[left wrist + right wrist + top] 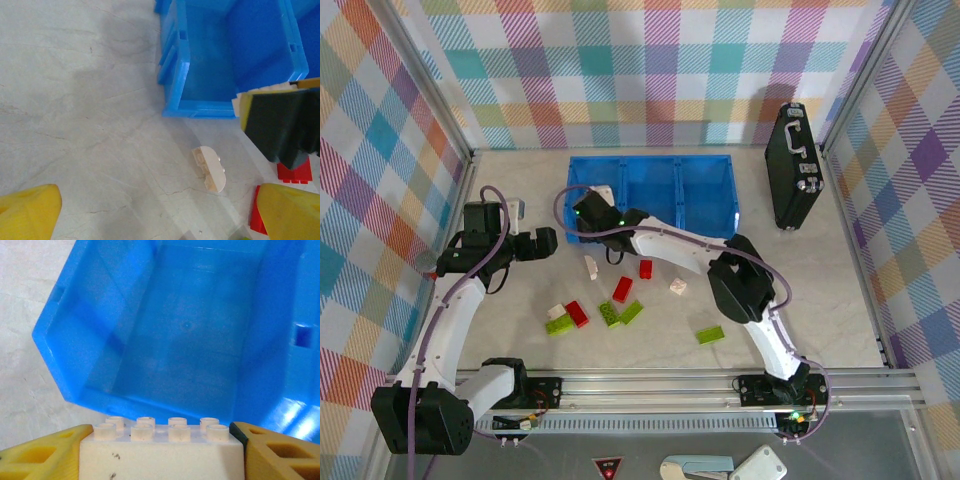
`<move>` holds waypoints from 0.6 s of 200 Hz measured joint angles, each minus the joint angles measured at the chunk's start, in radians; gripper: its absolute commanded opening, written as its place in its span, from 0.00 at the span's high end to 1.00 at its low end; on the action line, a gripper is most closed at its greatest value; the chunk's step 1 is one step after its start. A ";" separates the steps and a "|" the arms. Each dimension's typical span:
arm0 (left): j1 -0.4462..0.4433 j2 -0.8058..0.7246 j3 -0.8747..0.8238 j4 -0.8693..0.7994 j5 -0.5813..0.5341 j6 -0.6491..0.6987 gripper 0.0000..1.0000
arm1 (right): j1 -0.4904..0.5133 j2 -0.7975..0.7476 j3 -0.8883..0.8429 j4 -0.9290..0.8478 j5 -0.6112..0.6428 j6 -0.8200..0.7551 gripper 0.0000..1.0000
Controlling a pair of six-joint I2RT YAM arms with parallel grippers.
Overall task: Sort the legos into containers by color
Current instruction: Place the lego in the container.
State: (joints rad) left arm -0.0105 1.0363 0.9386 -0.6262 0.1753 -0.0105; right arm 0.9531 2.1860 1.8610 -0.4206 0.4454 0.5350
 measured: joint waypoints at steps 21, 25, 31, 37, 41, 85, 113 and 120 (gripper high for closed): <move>0.000 0.000 -0.001 0.000 0.004 0.000 0.00 | 0.000 0.063 0.076 0.001 0.000 -0.002 0.32; 0.000 0.000 -0.001 0.000 0.005 0.000 0.00 | 0.000 0.077 0.094 -0.001 0.002 -0.003 0.32; 0.000 0.000 -0.001 0.000 0.007 0.000 0.00 | 0.000 0.097 0.120 -0.002 0.004 -0.004 0.32; 0.000 0.000 -0.001 0.000 0.008 0.000 0.00 | 0.000 0.119 0.149 -0.005 0.010 -0.005 0.32; 0.000 0.000 -0.001 0.000 0.008 0.000 0.00 | 0.000 0.132 0.165 -0.004 0.012 -0.005 0.32; 0.000 0.000 -0.001 0.000 0.017 0.000 0.00 | 0.000 0.227 0.279 -0.011 0.055 -0.005 0.32; 0.000 0.001 -0.001 0.000 0.019 0.000 0.00 | -0.001 0.245 0.290 -0.014 0.072 -0.004 0.31; 0.000 0.002 -0.001 0.000 0.019 0.000 0.00 | -0.001 0.246 0.290 -0.015 0.078 -0.004 0.31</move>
State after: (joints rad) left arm -0.0105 1.0378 0.9375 -0.6262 0.1944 -0.0105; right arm 0.9520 2.4321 2.1506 -0.4358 0.5232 0.5312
